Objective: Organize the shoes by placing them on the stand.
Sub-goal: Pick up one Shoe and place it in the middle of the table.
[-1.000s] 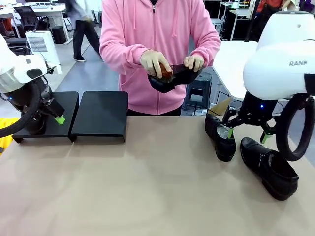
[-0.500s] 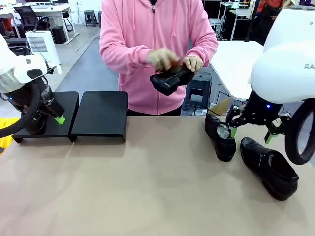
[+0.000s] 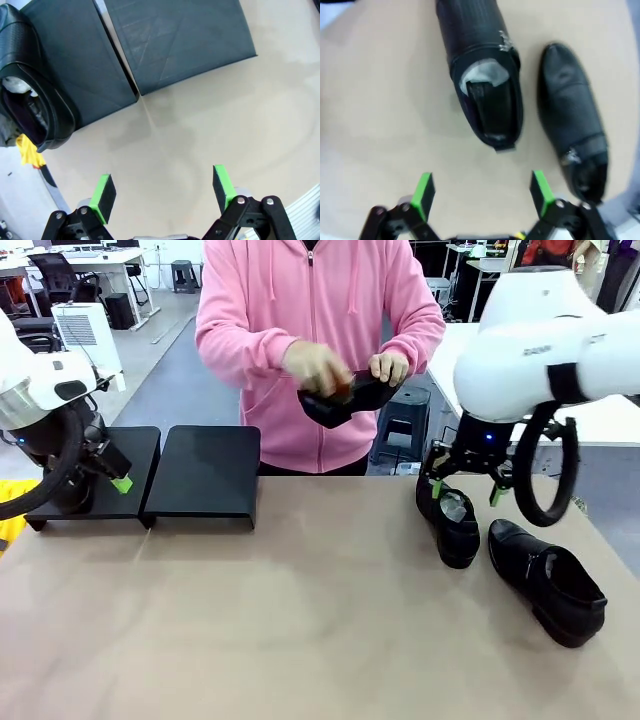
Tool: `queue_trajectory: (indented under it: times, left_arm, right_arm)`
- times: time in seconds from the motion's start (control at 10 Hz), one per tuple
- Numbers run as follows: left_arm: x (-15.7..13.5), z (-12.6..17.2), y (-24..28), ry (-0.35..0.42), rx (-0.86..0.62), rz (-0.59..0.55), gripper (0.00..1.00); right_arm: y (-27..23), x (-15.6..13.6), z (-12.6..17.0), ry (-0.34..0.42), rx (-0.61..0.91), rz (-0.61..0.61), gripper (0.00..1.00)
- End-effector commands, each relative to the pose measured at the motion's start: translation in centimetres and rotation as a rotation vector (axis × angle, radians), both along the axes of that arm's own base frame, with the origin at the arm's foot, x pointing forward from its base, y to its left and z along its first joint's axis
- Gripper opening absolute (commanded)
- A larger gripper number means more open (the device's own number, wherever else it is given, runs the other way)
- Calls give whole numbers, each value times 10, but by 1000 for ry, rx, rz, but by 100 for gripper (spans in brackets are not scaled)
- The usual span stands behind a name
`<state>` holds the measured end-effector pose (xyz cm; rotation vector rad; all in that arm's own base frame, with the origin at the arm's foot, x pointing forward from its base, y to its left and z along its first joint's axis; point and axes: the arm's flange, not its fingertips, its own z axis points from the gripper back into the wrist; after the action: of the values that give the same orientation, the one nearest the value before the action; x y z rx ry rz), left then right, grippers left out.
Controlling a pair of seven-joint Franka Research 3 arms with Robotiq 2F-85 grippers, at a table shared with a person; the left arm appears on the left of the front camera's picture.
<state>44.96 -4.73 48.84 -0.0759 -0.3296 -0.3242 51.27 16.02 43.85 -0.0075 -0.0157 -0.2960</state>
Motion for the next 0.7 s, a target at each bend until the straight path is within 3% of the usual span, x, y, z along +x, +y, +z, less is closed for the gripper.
queue_trajectory:
  times: [0.0, 0.3, 0.6]
  left_arm:
    - [-1, -2, 1, -13, -4, 7, 100]
    - [-1, -2, 1, -13, -4, 7, 100]
    - [-1, -2, 1, -13, -4, 7, 100]
  right_arm:
    - [11, 26, -7, -8, -35, 44, 100]
    - [15, 50, -32, 3, -20, 67, 100]
    - [17, 62, -50, 80, -55, 214, 100]
